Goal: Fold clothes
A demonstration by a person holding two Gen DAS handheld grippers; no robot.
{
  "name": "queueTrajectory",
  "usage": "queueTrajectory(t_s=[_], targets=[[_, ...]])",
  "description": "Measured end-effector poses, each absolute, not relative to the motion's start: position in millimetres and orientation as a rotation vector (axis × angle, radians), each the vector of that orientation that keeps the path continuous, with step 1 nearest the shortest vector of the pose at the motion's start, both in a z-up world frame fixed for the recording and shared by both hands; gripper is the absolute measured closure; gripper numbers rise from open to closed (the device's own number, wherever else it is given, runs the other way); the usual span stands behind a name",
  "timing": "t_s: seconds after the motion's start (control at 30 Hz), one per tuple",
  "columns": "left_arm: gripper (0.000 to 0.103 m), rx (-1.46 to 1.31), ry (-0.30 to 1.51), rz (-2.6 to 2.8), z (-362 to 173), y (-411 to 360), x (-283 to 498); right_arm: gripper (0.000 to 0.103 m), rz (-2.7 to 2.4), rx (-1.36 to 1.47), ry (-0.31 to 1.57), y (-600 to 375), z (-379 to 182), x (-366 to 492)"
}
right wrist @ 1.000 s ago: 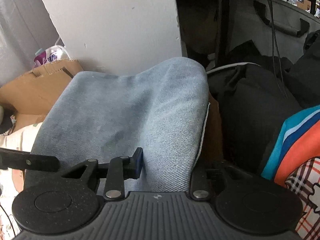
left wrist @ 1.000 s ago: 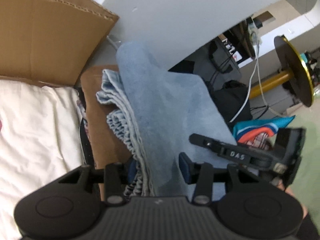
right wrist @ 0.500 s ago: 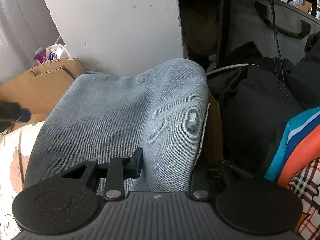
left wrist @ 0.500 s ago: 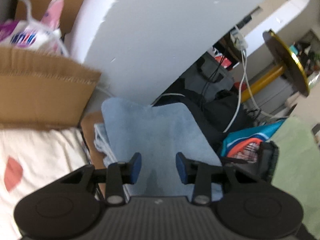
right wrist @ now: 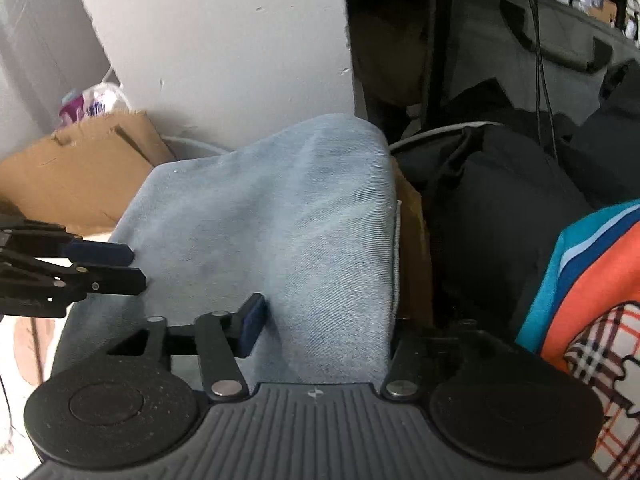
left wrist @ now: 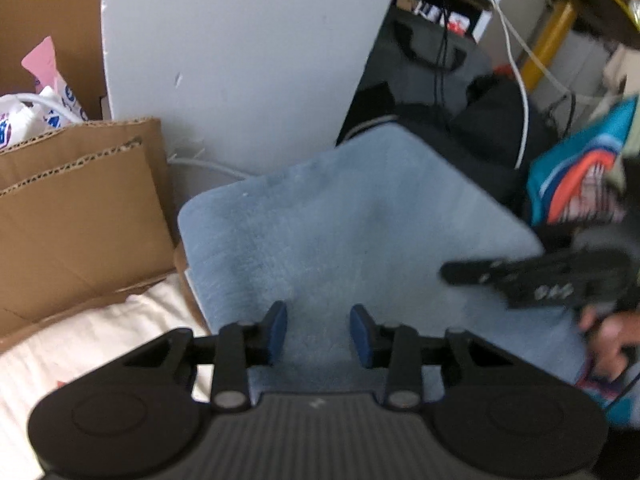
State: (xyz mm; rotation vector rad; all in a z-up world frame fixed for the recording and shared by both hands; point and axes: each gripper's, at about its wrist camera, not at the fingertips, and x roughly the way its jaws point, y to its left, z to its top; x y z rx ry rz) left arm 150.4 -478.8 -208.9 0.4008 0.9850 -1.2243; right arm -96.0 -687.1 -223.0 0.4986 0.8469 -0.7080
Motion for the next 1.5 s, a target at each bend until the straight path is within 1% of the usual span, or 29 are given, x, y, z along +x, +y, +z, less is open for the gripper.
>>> queueTrajectory(t_s=[0.07, 0.23, 0.4, 0.57, 0.73, 0.8, 0.87, 1.03, 1.2, 1.27, 1.37, 1.4, 1.43, 1.5], targets=[[0.064, 0.381, 1.007, -1.213, -213, -477, 156, 0.040, -0.727, 0.445, 0.857, -682, -217, -96], [0.064, 0.401, 1.010, -1.229, -214, -482, 157, 0.040, -0.770, 0.318, 0.872, -670, -202, -97], [0.064, 0.427, 0.984, -1.222, -216, -485, 154, 0.040, -0.741, 0.324, 0.773, -667, -184, -91], [0.064, 0.406, 0.994, -1.230, -221, -480, 158, 0.041, -0.686, 0.336, 0.840, -671, -213, -74], [0.063, 0.399, 1.001, -1.247, -221, -480, 160, 0.041, -0.690, 0.374, 0.876, -672, -243, -79], [0.065, 0.394, 1.005, -1.247, -217, -482, 160, 0.042, -0.691, 0.376, 0.878, -671, -242, -80], [0.066, 0.430, 0.983, -1.293, -209, -484, 160, 0.048, -0.685, 0.381, 0.866, -672, -236, -80], [0.067, 0.451, 0.927, -1.324, -193, -492, 170, 0.048, -0.711, 0.374, 0.803, -684, -226, -81], [0.067, 0.465, 0.926, -1.304, -202, -504, 177, 0.048, -0.721, 0.343, 0.797, -708, -227, -60], [0.065, 0.454, 0.922, -1.293, -205, -505, 175, 0.053, -0.724, 0.326, 0.804, -719, -230, -49], [0.063, 0.457, 0.907, -1.288, -207, -504, 171, 0.066, -0.719, 0.302, 0.824, -735, -236, -35], [0.062, 0.458, 0.901, -1.287, -207, -503, 169, 0.068, -0.717, 0.302, 0.826, -738, -237, -33], [0.061, 0.468, 0.898, -1.290, -208, -503, 169, 0.073, -0.715, 0.303, 0.827, -742, -238, -31], [0.059, 0.484, 0.902, -1.284, -211, -503, 170, 0.074, -0.710, 0.308, 0.831, -749, -241, -27]])
